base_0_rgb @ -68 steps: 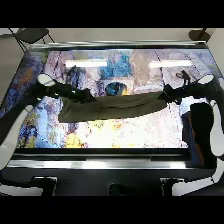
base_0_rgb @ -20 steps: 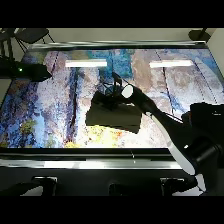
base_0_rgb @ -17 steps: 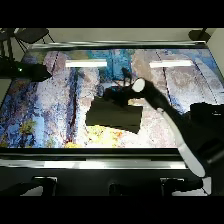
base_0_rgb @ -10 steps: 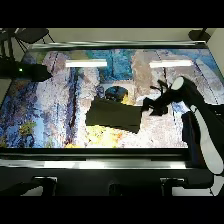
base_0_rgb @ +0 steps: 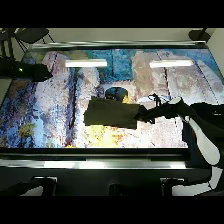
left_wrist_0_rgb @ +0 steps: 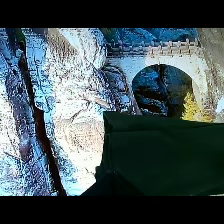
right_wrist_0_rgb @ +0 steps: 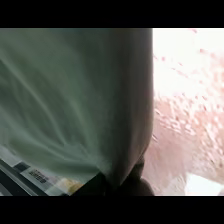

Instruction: Fold the shirts.

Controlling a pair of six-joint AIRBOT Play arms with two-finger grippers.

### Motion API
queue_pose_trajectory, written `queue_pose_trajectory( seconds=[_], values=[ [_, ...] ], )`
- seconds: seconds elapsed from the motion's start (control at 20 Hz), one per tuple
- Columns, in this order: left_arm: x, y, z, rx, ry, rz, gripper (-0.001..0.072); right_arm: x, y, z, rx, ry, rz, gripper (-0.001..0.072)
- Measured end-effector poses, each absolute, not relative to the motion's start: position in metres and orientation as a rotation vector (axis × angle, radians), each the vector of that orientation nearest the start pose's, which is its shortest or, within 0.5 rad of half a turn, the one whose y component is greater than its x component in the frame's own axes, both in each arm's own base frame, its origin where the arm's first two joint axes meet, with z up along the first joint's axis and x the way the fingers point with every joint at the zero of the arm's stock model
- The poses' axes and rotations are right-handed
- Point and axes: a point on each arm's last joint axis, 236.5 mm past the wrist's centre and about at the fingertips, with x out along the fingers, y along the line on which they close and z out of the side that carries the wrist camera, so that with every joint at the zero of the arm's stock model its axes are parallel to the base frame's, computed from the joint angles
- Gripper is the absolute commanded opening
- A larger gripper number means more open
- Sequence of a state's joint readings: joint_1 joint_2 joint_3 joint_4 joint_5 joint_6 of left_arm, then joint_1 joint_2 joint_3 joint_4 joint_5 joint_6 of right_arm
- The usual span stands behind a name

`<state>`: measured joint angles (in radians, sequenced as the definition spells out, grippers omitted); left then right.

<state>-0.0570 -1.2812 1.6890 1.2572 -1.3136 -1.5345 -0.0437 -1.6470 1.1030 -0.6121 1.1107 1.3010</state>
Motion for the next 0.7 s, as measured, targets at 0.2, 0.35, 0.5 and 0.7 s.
queue_pose_trajectory(
  seconds=[0.2,0.35,0.5,0.7],
  values=[
    [0.431,-0.095,0.205,-0.157,0.908,-0.314,0.0028,0.445,0.120,0.007,0.847,1.192,0.502,0.0042],
    [0.432,-0.095,0.203,-0.157,0.911,-0.313,0.0029,0.460,0.062,0.070,0.803,1.081,0.429,0.0042],
    [0.432,-0.095,0.203,-0.148,0.910,-0.317,0.0028,0.457,-0.016,0.125,0.740,0.988,0.240,0.0042],
    [0.432,-0.095,0.202,-0.139,0.910,-0.322,0.0028,0.430,-0.101,0.187,0.745,0.868,0.006,0.0042]
  ],
)
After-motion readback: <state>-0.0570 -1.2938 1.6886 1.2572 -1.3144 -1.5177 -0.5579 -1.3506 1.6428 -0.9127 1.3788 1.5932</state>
